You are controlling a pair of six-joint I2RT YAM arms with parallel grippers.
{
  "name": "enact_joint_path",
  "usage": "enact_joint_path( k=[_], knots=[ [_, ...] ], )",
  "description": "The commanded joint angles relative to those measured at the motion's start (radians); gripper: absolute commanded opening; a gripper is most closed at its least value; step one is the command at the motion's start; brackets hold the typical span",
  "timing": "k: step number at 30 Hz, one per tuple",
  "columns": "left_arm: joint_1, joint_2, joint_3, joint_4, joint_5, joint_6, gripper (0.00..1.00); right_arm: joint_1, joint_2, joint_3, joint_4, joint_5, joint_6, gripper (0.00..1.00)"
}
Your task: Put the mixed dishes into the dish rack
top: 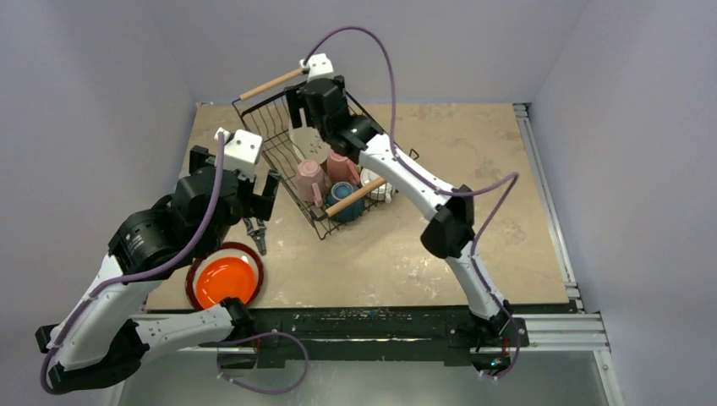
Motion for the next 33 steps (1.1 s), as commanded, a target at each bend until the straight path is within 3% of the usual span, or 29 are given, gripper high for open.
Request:
enact_joint_path(
  k=[1, 6, 10, 18, 22, 26, 33],
  knots=[
    [0.008, 0.026, 0.031, -0.035, 0.021, -0.169, 1.00, 0.001, -0.252, -0.057, -0.121, -0.061, 0.079, 0.85],
    [0.018, 0.046, -0.004, -0.159, 0.075, -0.455, 1.00, 0.001, -0.476, -0.287, -0.243, -0.151, 0.164, 0.86],
    [0.045, 0.062, -0.062, -0.269, 0.149, -0.695, 1.00, 0.001, -0.678, -0.568, -0.224, -0.213, 0.184, 0.86],
    [0.197, 0.032, -0.391, -0.349, 0.360, -1.060, 1.00, 0.000, -0.982, -0.968, -0.162, -0.305, 0.286, 0.86],
    [0.322, -0.028, -0.589, -0.238, 0.414, -1.127, 1.00, 0.002, -1.093, -1.113, -0.104, -0.339, 0.334, 0.84],
    [0.488, 0.003, -0.717, -0.153, 0.486, -1.132, 0.95, 0.001, -1.155, -1.108, -0.162, -0.329, 0.327, 0.84],
    [0.672, 0.184, -0.784, -0.039, 0.490, -1.091, 0.77, 0.000, -1.281, -1.139, -0.237, -0.257, 0.285, 0.86]
  ],
)
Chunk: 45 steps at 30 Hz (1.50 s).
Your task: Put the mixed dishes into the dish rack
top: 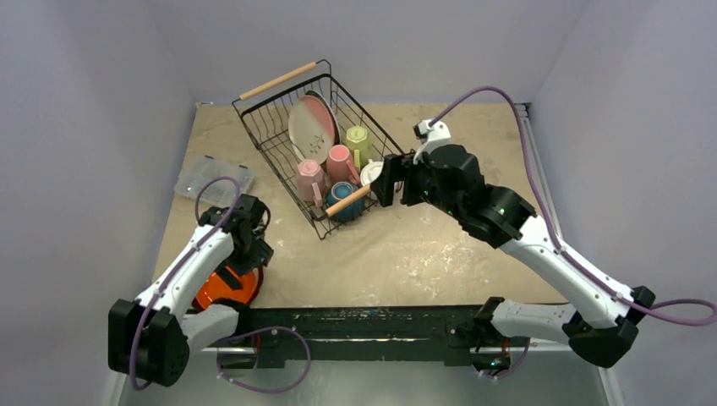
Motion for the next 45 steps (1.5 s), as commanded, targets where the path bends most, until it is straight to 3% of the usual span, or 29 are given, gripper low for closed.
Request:
enact_joint_path(
  k=[1, 10, 19, 26, 32, 39, 45],
  knots=[
    [0.062, 0.077, 0.006, 0.109, 0.003, 0.013, 0.76, 0.001, -0.092, -0.012, -0.036, 0.062, -0.005, 0.86],
    [0.109, 0.208, 0.013, 0.141, -0.106, 0.062, 0.50, 0.001, -0.127, -0.030, -0.064, 0.075, -0.002, 0.86],
    [0.116, 0.264, -0.033, 0.256, -0.098, 0.084, 0.44, 0.001, -0.064, -0.001, -0.049, 0.050, -0.037, 0.87],
    [0.119, 0.288, -0.048, 0.227, -0.086, 0.028, 0.24, 0.001, -0.044, 0.028, -0.055, 0.059, -0.071, 0.87],
    [0.119, 0.160, 0.019, 0.105, -0.123, 0.027, 0.00, 0.000, -0.044, 0.023, -0.053, 0.070, -0.092, 0.87],
    [0.119, -0.084, 0.179, -0.057, -0.056, 0.011, 0.00, 0.000, 0.006, 0.048, -0.023, 0.023, -0.110, 0.87],
    [0.119, -0.232, 0.348, -0.087, 0.114, -0.053, 0.00, 0.005, 0.088, 0.110, 0.027, -0.136, -0.158, 0.85]
  ],
)
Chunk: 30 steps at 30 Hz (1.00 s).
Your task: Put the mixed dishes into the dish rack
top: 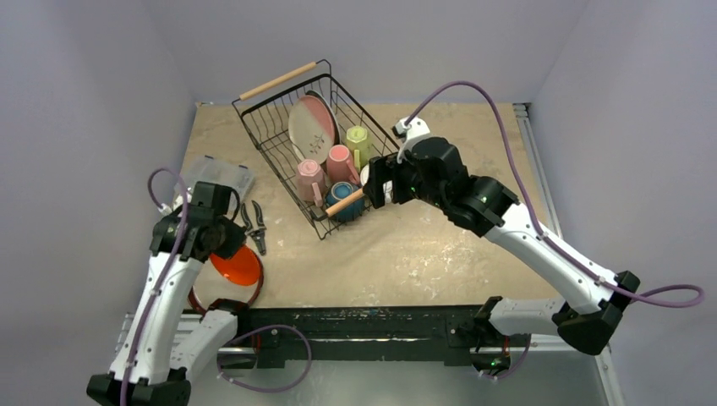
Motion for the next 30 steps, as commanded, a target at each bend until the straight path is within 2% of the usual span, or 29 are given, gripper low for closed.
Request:
enact_joint_path(
  k=[1, 6, 11, 15, 18, 25, 30],
  knots=[
    [0.009, -0.081, 0.135, -0.027, 0.172, -0.086, 0.00, 0.006, 0.048, 0.081, 0.073, -0.147, -0.051, 0.85],
    [0.009, -0.110, 0.189, 0.063, 0.369, -0.195, 0.00, 0.077, 0.125, 0.149, 0.108, -0.214, -0.052, 0.85],
    [0.009, -0.159, 0.130, 0.196, 0.502, -0.348, 0.00, 0.221, 0.222, 0.233, 0.118, -0.191, -0.047, 0.84],
    [0.008, -0.198, 0.084, 0.267, 0.558, -0.459, 0.00, 0.323, 0.285, 0.267, 0.131, -0.133, -0.052, 0.84],
    [0.009, -0.204, 0.117, 0.241, 0.558, -0.482, 0.00, 0.376, 0.327, 0.285, 0.130, -0.050, -0.073, 0.82],
    [0.009, -0.183, 0.137, 0.196, 0.602, -0.543, 0.00, 0.428, 0.401, 0.316, 0.140, 0.113, -0.169, 0.66],
    [0.009, -0.134, 0.223, 0.138, 0.580, -0.528, 0.00, 0.433, 0.443, 0.349, 0.149, 0.218, -0.199, 0.28]
  ],
)
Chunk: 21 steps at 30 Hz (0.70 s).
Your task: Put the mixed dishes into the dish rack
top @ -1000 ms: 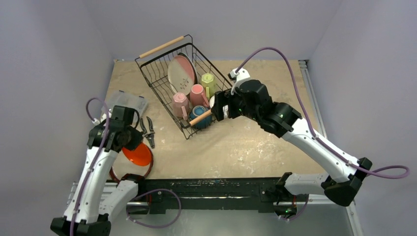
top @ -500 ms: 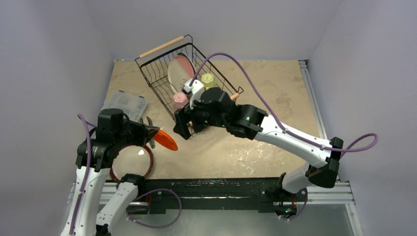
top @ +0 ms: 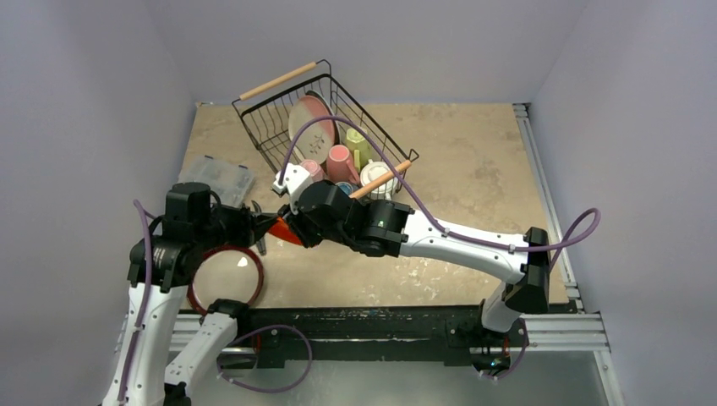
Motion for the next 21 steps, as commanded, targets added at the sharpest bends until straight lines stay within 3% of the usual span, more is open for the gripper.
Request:
enact_joint_path(
  k=[1, 3, 6, 15, 16, 19, 21],
  knots=[
    [0.008, 0.048, 0.128, -0.026, 0.020, -0.004, 0.00, 0.006, 0.017, 0.090, 0.048, 0.137, -0.062, 0.22],
    [0.008, 0.081, 0.167, -0.012, 0.031, 0.019, 0.00, 0.006, 0.045, 0.128, 0.051, 0.117, -0.077, 0.10],
    [0.007, 0.139, 0.255, -0.005, 0.036, 0.074, 0.00, 0.006, 0.070, 0.168, 0.070, 0.095, -0.098, 0.00],
    [0.020, 0.283, 0.480, -0.045, 0.056, 0.294, 0.00, 0.005, 0.092, 0.195, 0.268, 0.192, -0.140, 0.00],
    [0.021, 0.294, 0.502, -0.054, 0.059, 0.324, 0.07, 0.004, 0.095, 0.198, 0.288, 0.207, -0.144, 0.00],
    [0.024, 0.313, 0.562, -0.086, 0.031, 0.417, 0.45, 0.000, 0.121, 0.235, 0.330, 0.252, -0.150, 0.00],
    [0.025, 0.333, 0.648, -0.126, -0.020, 0.509, 0.63, -0.009, 0.149, 0.276, 0.337, 0.293, -0.155, 0.00]
  ],
)
